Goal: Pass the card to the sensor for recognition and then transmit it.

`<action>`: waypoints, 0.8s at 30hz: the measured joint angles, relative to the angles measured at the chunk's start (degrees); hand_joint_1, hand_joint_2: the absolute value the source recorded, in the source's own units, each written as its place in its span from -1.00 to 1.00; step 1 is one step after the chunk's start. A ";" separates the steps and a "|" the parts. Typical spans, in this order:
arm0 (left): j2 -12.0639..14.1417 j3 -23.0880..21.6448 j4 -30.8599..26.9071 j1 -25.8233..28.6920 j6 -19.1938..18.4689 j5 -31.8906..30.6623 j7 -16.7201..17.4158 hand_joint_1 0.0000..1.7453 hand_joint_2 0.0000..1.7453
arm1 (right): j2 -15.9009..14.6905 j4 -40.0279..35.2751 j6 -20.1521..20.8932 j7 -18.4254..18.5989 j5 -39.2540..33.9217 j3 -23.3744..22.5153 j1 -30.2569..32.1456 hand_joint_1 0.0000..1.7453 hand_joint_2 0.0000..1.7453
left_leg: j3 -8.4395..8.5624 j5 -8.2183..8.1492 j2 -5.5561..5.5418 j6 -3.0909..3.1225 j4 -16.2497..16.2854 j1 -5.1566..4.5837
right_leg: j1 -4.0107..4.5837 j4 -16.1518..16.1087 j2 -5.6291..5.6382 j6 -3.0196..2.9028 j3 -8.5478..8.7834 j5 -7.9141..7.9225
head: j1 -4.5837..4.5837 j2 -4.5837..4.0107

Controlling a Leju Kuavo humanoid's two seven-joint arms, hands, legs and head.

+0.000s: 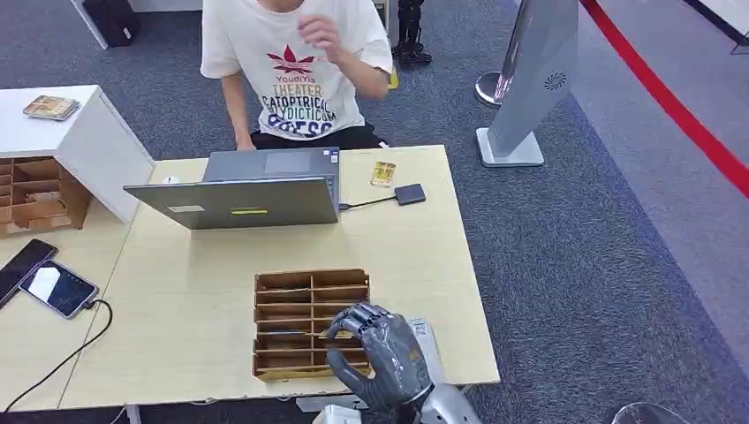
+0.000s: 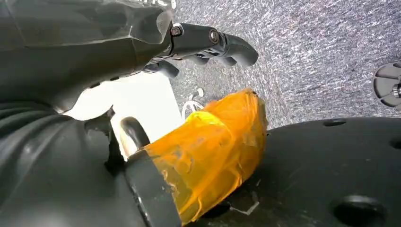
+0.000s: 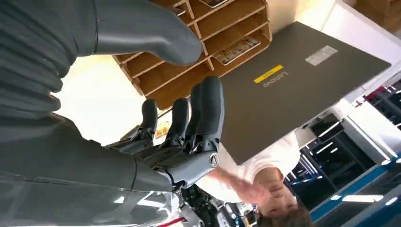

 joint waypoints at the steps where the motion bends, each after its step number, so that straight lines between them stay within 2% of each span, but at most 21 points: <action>1: 0.00 0.00 0.00 0.00 -0.02 0.11 0.00 -1.00 -1.00 | 0.00 0.33 -0.04 0.11 0.31 0.24 -0.26 0.24 1.00 | 0.00 0.00 0.00 0.00 0.00 0.00 | 0.00 0.00 0.00 0.00 0.00 0.00 | 0.00 0.00; 4: 0.00 0.00 0.00 0.00 -0.11 0.24 0.00 -1.00 -1.00 | 0.00 1.48 -0.28 0.74 1.00 1.20 -1.24 0.30 1.00 | 0.00 0.00 0.00 0.00 0.00 0.00 | 0.00 0.00 0.00 0.00 0.00 0.00 | 0.00 0.00; 9: 0.04 0.00 0.00 -0.01 -0.26 0.39 0.00 -1.00 -1.00 | 0.33 3.73 -0.68 1.77 1.97 2.80 -3.07 0.28 1.00 | 0.00 0.00 0.00 0.00 0.00 0.00 | 0.00 0.00 0.00 0.00 0.00 0.00 | 0.00 0.00; 10: 0.07 0.00 0.00 0.00 -0.31 0.44 0.00 -1.00 -1.00 | 0.48 4.13 -0.79 1.88 2.14 2.99 -3.39 0.14 1.00 | 0.00 0.00 0.00 0.00 0.00 0.00 | 0.00 0.00 0.00 0.00 0.00 0.00 | 0.00 0.00; 12: 0.09 0.00 0.00 0.00 -0.39 0.50 0.00 -1.00 -1.00 | 0.68 4.85 -0.98 2.05 2.51 3.41 -3.95 0.10 1.00 | 0.00 0.00 0.00 0.00 0.00 0.00 | 0.00 0.00 0.00 0.00 0.00 0.00 | 0.00 0.00; 15: 0.15 0.00 0.00 0.00 -0.48 0.63 0.00 -1.00 -1.00 | 0.98 5.70 -1.05 2.43 2.64 3.89 -4.59 -0.12 1.00 | 0.00 0.00 0.00 0.00 0.00 0.00 | 0.00 0.00 0.00 0.00 0.00 0.00 | 0.00 0.00; 21: 0.31 0.00 0.00 0.00 -0.92 0.85 0.00 -1.00 -1.00 | 1.75 7.78 -1.11 3.34 2.84 4.41 -5.66 -0.18 1.00 | -0.01 0.00 0.00 0.00 0.00 0.00 | 0.00 0.00 0.00 0.00 0.00 0.00 | 0.00 0.00; 24: 0.33 0.00 0.00 0.00 -1.07 0.92 0.04 -1.00 -1.00 | 2.12 9.05 -1.25 4.11 3.15 4.63 -6.05 -0.08 1.00 | -0.01 0.00 0.00 0.00 0.00 0.00 | 0.00 0.00 0.00 0.00 0.00 0.00 | 0.00 0.00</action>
